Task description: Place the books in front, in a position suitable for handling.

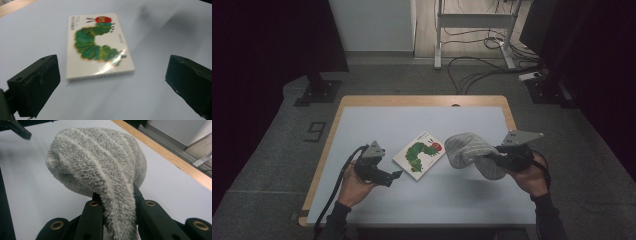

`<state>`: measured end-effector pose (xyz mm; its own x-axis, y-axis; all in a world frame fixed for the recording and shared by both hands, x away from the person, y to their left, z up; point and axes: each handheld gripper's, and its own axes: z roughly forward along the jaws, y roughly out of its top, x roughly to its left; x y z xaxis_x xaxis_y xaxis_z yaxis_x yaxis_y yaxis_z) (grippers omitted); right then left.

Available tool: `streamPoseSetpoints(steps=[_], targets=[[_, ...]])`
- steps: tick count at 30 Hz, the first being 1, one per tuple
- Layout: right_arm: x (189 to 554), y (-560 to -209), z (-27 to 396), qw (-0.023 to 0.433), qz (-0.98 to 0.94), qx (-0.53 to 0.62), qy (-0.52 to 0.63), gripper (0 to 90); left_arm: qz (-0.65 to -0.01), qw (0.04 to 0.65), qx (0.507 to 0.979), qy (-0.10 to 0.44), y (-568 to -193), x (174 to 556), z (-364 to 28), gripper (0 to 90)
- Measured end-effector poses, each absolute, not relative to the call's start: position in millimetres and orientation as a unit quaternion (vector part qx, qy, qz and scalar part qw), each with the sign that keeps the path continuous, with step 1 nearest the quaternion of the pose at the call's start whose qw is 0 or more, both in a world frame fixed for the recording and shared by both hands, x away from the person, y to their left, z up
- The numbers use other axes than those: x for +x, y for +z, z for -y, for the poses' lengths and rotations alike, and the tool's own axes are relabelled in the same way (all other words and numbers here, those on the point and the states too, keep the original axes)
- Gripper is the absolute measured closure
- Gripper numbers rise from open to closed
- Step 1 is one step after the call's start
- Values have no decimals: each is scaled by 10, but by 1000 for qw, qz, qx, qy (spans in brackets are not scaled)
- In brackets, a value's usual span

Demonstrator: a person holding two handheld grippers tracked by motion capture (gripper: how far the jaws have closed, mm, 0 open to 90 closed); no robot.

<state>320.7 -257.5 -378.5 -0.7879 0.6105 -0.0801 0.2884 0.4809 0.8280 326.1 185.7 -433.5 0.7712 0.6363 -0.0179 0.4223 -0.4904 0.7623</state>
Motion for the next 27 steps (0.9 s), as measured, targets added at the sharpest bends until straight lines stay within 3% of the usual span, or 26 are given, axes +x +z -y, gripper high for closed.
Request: streamPoseSetpoints(steps=[10,27], targets=[[3100,-4046,2849,189,-832,314,416,776,-361,382,833,174,-4696,3190,-2328,0],[3155,-4902,2900,158,-839,358,378,758,-376,363,837,161,-5030,3277,-2381,0]])
